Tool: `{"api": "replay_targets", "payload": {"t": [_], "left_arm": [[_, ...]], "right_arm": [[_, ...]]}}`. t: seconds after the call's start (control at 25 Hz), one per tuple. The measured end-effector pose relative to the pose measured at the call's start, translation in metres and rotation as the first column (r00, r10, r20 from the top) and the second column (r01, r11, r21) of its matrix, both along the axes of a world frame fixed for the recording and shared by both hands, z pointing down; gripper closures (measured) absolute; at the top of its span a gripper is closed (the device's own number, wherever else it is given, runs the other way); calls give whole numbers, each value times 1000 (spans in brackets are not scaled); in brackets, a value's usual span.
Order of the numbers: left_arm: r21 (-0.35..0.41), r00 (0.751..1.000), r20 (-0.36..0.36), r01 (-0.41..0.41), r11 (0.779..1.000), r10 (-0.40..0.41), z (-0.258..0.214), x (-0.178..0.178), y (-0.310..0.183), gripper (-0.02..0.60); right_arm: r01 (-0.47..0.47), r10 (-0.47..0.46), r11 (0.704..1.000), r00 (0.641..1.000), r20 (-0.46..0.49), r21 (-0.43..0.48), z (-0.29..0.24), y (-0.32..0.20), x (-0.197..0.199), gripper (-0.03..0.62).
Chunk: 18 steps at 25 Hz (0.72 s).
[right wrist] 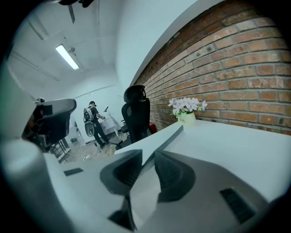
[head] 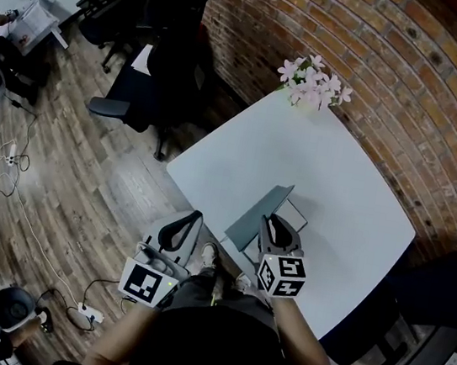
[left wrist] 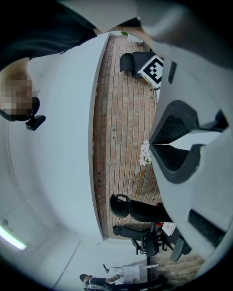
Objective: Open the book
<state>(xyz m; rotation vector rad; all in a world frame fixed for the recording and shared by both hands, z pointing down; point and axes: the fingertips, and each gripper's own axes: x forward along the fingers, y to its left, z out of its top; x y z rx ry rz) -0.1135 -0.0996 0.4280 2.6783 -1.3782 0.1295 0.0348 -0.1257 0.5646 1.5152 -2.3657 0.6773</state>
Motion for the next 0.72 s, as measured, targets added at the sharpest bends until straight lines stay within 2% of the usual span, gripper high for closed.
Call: {"api": "replay_targets", "payload": {"t": [0.28, 0.72], "left_arm": [[1, 1000, -8, 22, 1000, -22, -1, -11, -6, 555], [-7, 998, -13, 55, 998, -55, 4, -28, -17, 555]], "right_arm": [[65, -64, 997, 998, -16, 42, -8, -19, -24, 487], [197, -188, 976, 977, -98, 89, -6, -51, -66, 473]]}}
